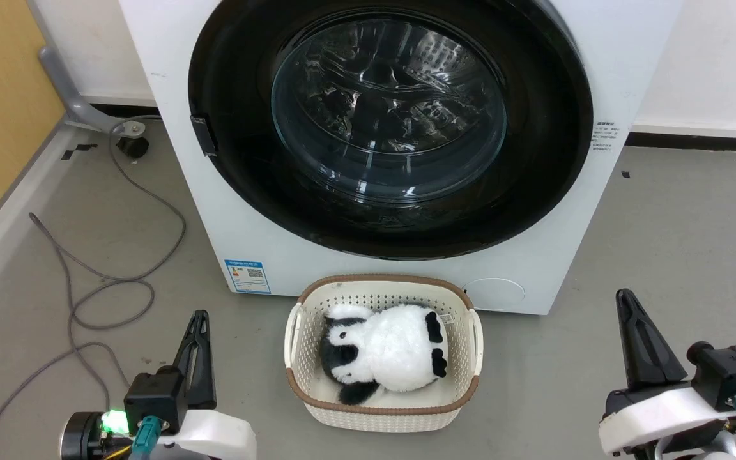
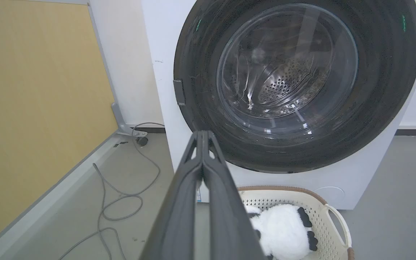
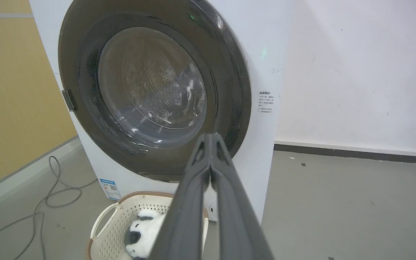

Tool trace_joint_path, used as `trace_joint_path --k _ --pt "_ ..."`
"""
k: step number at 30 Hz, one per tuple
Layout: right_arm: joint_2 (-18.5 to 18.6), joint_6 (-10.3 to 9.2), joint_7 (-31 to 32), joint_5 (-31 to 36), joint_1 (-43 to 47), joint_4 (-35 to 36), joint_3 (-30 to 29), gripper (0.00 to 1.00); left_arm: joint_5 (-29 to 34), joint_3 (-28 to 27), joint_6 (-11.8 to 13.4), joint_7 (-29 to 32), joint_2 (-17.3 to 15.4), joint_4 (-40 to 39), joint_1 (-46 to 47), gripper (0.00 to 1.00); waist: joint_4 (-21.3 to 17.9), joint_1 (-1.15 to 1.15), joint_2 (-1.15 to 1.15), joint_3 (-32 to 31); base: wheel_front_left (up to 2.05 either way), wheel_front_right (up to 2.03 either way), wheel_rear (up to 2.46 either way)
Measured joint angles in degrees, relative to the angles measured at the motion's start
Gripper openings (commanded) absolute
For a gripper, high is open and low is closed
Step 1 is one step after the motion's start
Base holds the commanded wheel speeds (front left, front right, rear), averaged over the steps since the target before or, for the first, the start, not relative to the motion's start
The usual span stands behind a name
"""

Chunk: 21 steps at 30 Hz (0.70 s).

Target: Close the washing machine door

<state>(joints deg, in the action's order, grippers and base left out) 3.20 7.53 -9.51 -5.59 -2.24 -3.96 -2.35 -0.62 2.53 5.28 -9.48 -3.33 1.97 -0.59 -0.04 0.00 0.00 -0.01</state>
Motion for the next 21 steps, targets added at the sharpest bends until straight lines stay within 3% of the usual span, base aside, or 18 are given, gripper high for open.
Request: trace_joint_path --k 21 --pt "0.0 0.00 2.4 1.1 0.5 0.8 0.6 0.00 0.0 -0.7 -1.4 2.4 0.1 -0.5 0.0 0.00 0.0 0.00 0.00 0.0 0.00 0.00 0.00"
